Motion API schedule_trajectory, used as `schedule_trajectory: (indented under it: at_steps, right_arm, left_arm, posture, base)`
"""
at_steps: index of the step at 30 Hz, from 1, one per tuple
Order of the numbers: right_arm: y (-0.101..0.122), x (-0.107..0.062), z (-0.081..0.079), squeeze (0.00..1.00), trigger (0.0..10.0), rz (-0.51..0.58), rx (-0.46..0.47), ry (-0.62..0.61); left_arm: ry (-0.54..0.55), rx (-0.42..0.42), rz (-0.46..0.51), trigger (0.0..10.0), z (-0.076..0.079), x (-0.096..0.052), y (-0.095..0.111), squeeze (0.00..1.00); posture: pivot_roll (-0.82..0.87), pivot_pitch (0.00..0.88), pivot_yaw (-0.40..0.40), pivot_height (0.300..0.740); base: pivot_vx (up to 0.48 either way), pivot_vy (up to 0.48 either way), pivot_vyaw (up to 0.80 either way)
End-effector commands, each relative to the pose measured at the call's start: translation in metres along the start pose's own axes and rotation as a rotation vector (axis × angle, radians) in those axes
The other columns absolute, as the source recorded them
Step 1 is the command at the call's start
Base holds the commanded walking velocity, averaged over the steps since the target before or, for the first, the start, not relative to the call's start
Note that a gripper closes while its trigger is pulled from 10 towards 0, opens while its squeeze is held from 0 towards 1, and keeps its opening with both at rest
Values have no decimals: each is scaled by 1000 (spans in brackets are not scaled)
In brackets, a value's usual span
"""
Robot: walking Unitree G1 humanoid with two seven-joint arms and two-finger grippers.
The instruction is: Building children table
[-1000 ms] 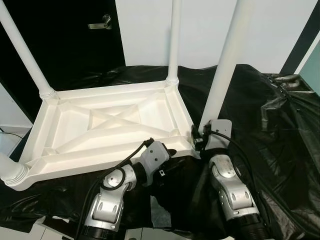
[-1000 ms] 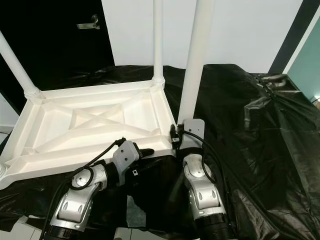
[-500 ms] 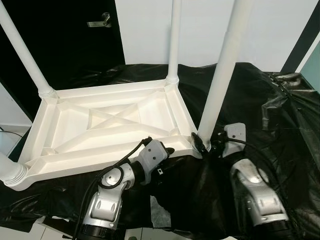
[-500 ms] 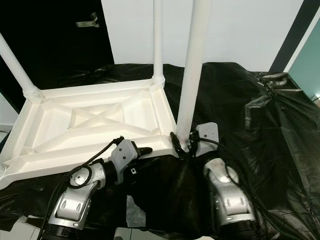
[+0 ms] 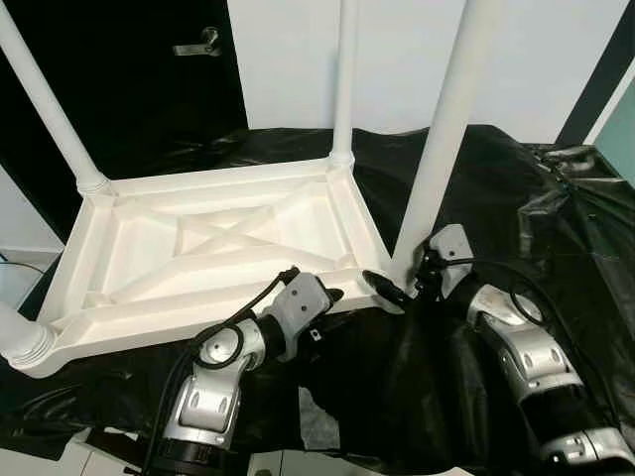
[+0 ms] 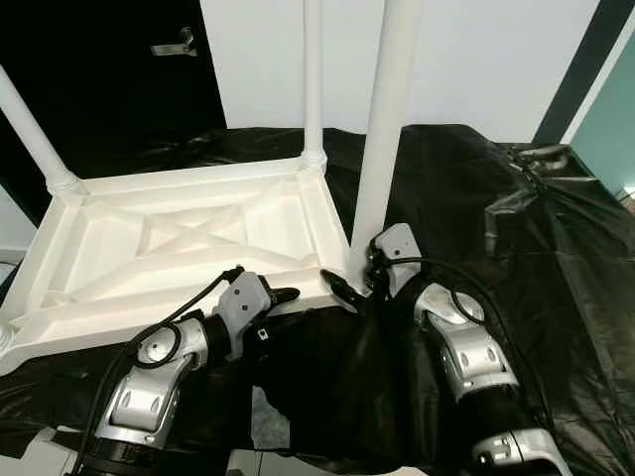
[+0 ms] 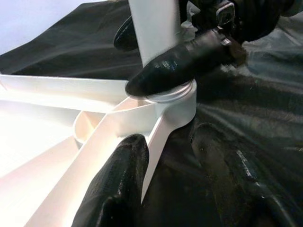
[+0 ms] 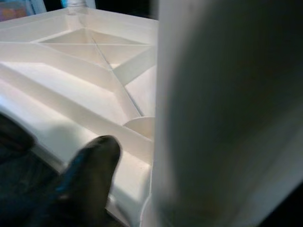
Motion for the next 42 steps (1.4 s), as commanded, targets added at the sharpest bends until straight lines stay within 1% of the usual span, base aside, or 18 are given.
schedule_trajectory:
  at_steps: [1,2,7,13,14,18,19,20,22,25,27,30,31,32,33,37,40,42]
  right_arm:
    - [-4,0,-2,0,2784,-13,-5,26]
    - [-5,0,-2,0,0,-15,1,40]
    - [-9,-4,-2,0,0,-26,15,58]
    - [-14,-8,0,0,0,-45,26,35]
    - [-15,-9,-1,0,10000,-40,39,3]
    - [-16,-11,-3,0,10000,-30,54,-61]
    - [-15,-11,-4,0,10000,-26,59,-172]
    - [-15,-11,-4,0,10000,-26,59,-172]
    - [-16,-12,-7,0,10000,-29,70,-247]
    - [-16,-12,-8,0,10000,-32,76,-269]
    - [-17,-10,-14,0,10000,-35,100,-343]
    - [-17,-10,-14,0,10000,-35,100,-343]
    - [-20,-9,-20,0,10000,-61,136,-468]
    - [-22,-8,-23,0,10000,-72,159,-530]
    - [-22,-8,-23,0,10000,-72,159,-530]
    - [-21,-6,-27,0,10000,-82,196,-624]
    - [-16,0,-32,0,10000,-85,234,-702]
    - [-12,7,-38,0,10000,-77,238,-686]
  left_arm:
    - [152,-6,8,10000,-9,-1,-1,0]
    - [154,-7,8,10000,-9,-1,-1,0]
    - [158,-9,8,10000,-8,-2,-2,0]
    - [155,-12,6,10000,-6,-2,-3,0]
    - [149,-13,5,10000,-5,-2,-3,0]
    - [142,-14,5,10000,-3,-1,-4,0]
    - [139,-15,4,10000,-2,-2,-4,0]
    - [139,-15,4,10000,-2,-2,-4,0]
    - [137,-15,4,10000,-2,-2,-4,0]
    - [136,-15,4,10000,-2,-2,-4,0]
    - [135,-18,6,10000,-2,-2,-4,0]
    - [135,-18,6,10000,-2,-2,-4,0]
    - [134,-17,6,10000,-2,-2,-4,0]
    - [135,-17,6,10000,-3,-2,-4,0]
    - [135,-17,6,10000,-3,-2,-4,0]
    - [139,-19,8,10000,-4,-2,-3,0]
    - [140,-16,14,10000,-4,0,-1,0]
    - [142,-16,16,10000,-5,1,-1,0]
  posture:
    - [65,0,0,740]
    - [68,0,-3,740]
    - [69,0,-7,740]
    - [64,0,-4,740]
    - [57,0,-2,740]
    - [54,0,1,740]
    - [53,0,3,740]
    - [53,0,3,740]
    - [50,0,4,740]
    - [50,0,4,740]
    - [44,0,10,740]
    - [44,0,10,740]
    - [43,0,12,740]
    - [44,0,11,740]
    - [44,0,11,740]
    - [45,0,11,740]
    - [46,0,7,740]
    - [45,0,7,740]
  base:
    - [0,0,0]
    - [0,0,0]
    - [0,0,0]
    - [0,0,0]
    - [0,0,0]
    - [0,0,0]
    - [0,0,0]
    - [0,0,0]
    - [0,0,0]
    - [0,0,0]
    - [0,0,0]
    - [0,0,0]
    - [0,0,0]
    - [0,0,0]
    - [0,0,0]
    - [0,0,0]
    - [0,0,0]
    - [0,0,0]
Point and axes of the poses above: a point about 5 cm out from each wrist's last joint towards the gripper, its own x axis pointing out of the wrist towards the gripper, its own y axis along the axis of the wrist's last joint, z = x × y, the point moved 1 cm from there along x, pointing out of the wrist towards the gripper, and after that the axes turned 3 degrees about -x, right-handed, at the moved point
